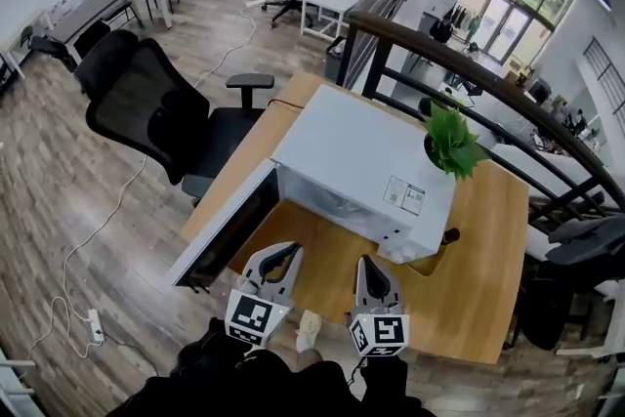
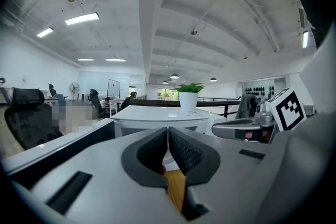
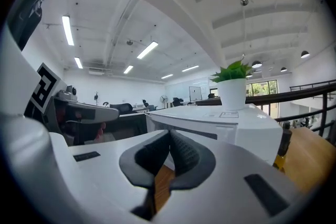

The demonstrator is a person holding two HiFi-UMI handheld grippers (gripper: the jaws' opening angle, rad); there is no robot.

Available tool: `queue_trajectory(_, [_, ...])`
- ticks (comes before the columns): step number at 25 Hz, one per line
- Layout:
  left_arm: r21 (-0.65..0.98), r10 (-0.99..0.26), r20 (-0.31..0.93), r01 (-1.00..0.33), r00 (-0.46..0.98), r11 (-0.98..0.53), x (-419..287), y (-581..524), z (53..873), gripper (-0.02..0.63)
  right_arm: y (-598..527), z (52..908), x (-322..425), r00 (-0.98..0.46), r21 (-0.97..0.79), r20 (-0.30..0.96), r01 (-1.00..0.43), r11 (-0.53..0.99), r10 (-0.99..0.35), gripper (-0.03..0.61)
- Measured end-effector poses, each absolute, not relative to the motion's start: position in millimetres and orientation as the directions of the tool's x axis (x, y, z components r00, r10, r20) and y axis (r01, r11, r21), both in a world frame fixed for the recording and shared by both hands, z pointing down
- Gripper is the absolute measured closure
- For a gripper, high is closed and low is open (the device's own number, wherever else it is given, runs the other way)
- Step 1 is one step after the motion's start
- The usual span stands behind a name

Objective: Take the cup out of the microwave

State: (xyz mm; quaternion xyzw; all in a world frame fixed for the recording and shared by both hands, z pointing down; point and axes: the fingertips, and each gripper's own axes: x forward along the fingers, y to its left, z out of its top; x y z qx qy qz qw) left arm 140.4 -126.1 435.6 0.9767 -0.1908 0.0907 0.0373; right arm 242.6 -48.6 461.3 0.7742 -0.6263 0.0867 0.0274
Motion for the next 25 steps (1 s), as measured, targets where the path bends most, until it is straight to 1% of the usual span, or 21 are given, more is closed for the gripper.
queue_trajectory(7, [0.050, -0.421, 0.236, -0.444, 0.876, -0.895, 163.7, -157.2, 482.2, 0.584, -89.5, 513.8, 270.6, 0.141, -0.090, 0.220, -0.982, -0.164, -0.965, 0.563])
queue_trajectory(16, [0.068, -0.451, 0.269, -0.484, 0.851, -0.873, 179.0, -188.8, 536.5, 0.584, -132.6, 572.5, 298.0, 0.153, -0.098, 0.265, -0.978, -0.185, -0.952, 0.563])
queue_trajectory(18, [0.068, -0.457, 0.275, -0.491, 0.846, -0.868, 179.7, -195.1, 544.2, 0.584, -142.6, 580.9, 297.6, 0.129, -0.115, 0.267, -0.980, -0.164, -0.955, 0.562])
queue_trajectory(19, [0.069, -0.460, 0.277, -0.495, 0.844, -0.866, 179.6, -197.7, 546.8, 0.584, -147.3, 584.3, 296.2, 0.109, -0.128, 0.269, -0.981, -0.148, -0.957, 0.447])
queue_trajectory(20, [0.072, -0.464, 0.279, -0.500, 0.841, -0.863, 179.2, -199.9, 549.0, 0.584, -151.6, 587.2, 295.4, 0.095, -0.139, 0.271, -0.981, -0.136, -0.958, 0.407])
queue_trajectory(22, [0.080, -0.471, 0.281, -0.509, 0.836, -0.857, 178.3, -203.7, 552.9, 0.584, -159.1, 592.3, 296.4, 0.084, -0.146, 0.276, -0.981, -0.129, -0.957, 0.407])
queue_trajectory(25, [0.087, -0.479, 0.287, -0.521, 0.830, -0.849, 177.7, -207.8, 559.1, 0.584, -170.5, 600.5, 299.7, 0.076, -0.153, 0.287, -0.980, -0.124, -0.955, 0.383])
